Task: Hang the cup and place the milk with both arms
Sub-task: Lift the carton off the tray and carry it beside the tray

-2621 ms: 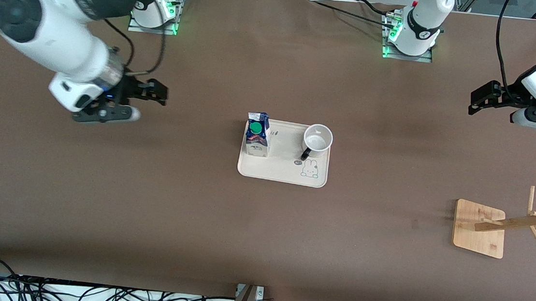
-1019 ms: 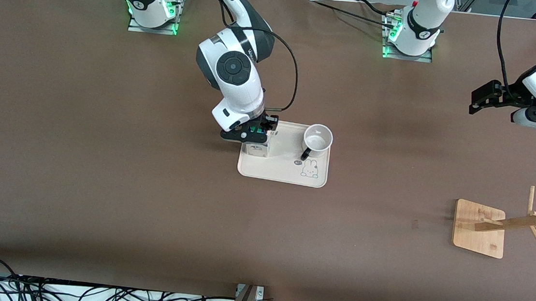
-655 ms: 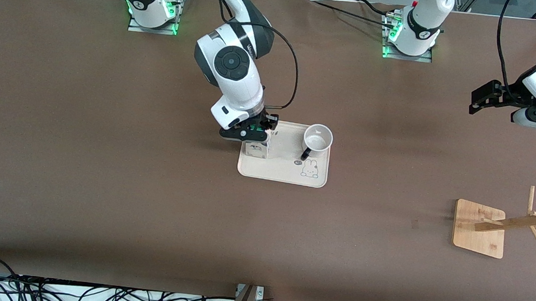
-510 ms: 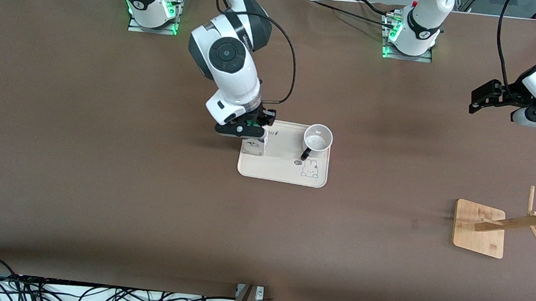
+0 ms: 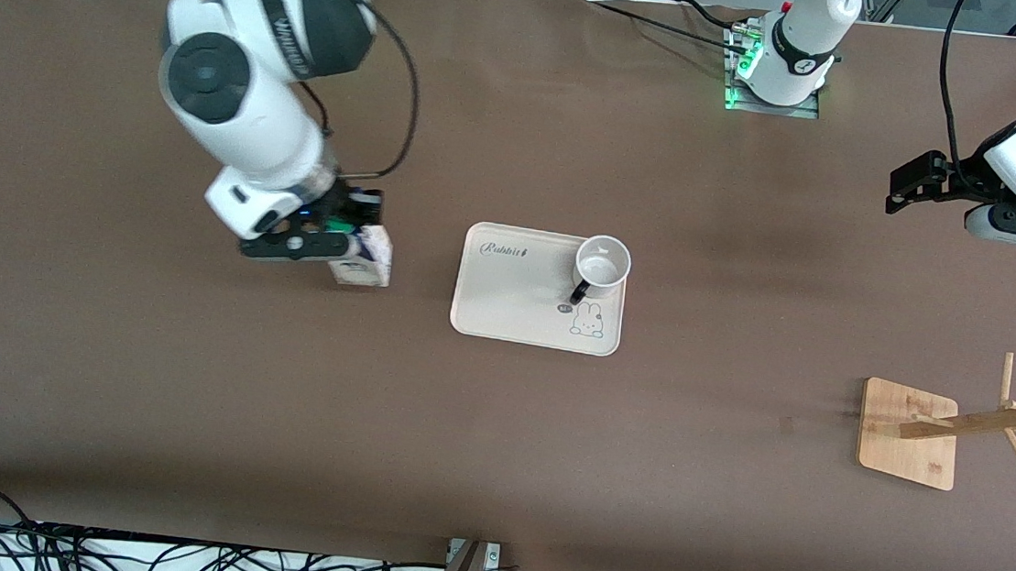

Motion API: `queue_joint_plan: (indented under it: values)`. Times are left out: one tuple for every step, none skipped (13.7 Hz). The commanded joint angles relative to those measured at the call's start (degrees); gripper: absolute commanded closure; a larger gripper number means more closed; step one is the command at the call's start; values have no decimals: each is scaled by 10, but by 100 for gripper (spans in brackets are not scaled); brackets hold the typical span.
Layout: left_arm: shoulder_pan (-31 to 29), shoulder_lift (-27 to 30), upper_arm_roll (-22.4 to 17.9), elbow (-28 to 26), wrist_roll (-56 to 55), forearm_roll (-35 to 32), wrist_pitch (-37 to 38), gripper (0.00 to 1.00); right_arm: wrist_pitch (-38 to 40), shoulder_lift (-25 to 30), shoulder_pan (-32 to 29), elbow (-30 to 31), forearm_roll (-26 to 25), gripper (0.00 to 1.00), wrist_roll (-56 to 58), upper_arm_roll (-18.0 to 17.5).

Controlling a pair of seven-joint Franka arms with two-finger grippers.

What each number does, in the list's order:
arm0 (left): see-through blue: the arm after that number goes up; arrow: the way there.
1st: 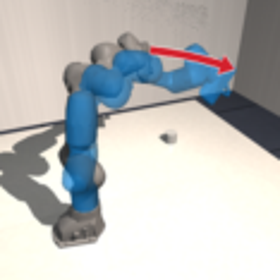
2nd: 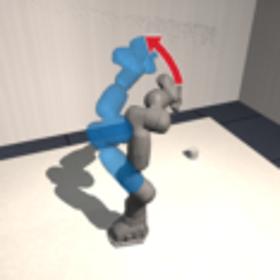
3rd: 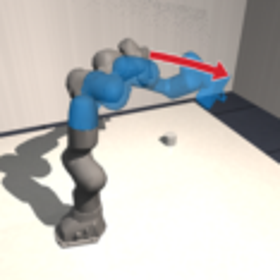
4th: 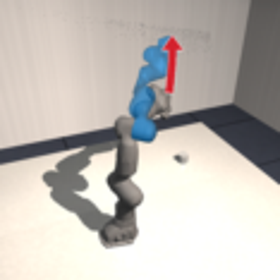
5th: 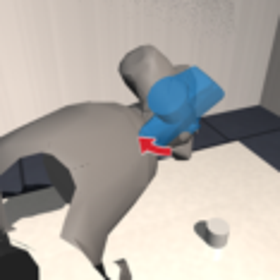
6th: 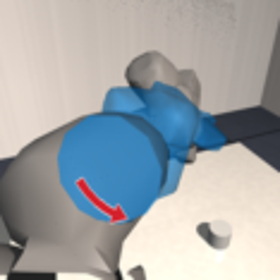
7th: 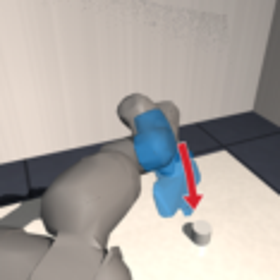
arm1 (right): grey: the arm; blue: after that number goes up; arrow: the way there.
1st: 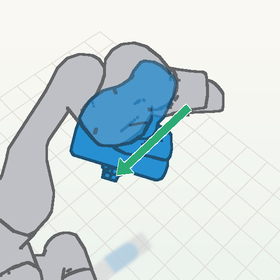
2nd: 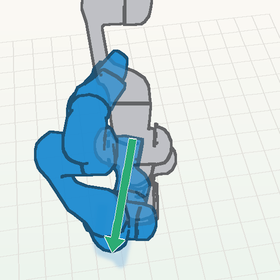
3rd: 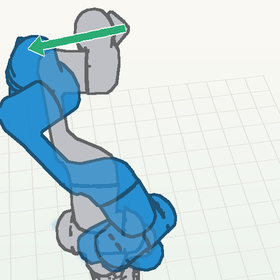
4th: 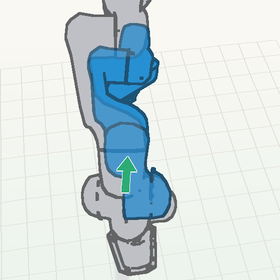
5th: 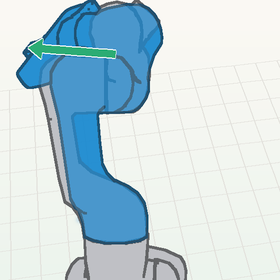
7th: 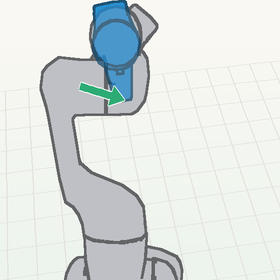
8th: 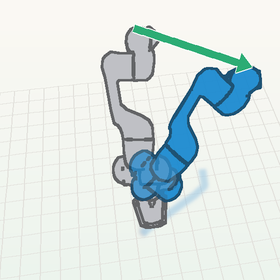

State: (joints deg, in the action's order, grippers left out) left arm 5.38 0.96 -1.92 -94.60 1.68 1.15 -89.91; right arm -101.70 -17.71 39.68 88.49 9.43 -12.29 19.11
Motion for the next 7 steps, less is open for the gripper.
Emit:
queue_joint_plan:
  values:
    - [3, -23, -3, 32, 12, 3, 27, 0, -4, 39, 3, 68, 11, 65, 107, 64]
    - [2, -24, -3, 31, 13, 3, 39, 0, -9, 42, 4, 83, 10, 65, 140, 87]
    - [2, -24, -3, 31, 17, 3, 51, 0, -13, 42, 4, 95, 9, 65, 158, 103]
    - [3, -25, -2, 31, 17, 4, 59, 0, -20, 42, 4, 105, 9, 65, 172, 117]
    - [4, -25, 5, 31, 18, 4, 60, 0, -35, 42, 4, 121, 8, 64, 189, 130]
    - [2, -24, 20, 30, 17, 4, 60, 0, -60, 42, 4, 145, 8, 64, 203, 141]
    - [2, -24, 24, 30, 16, 4, 59, 0, -92, 40, 4, 170, 9, 64, 212, 149]
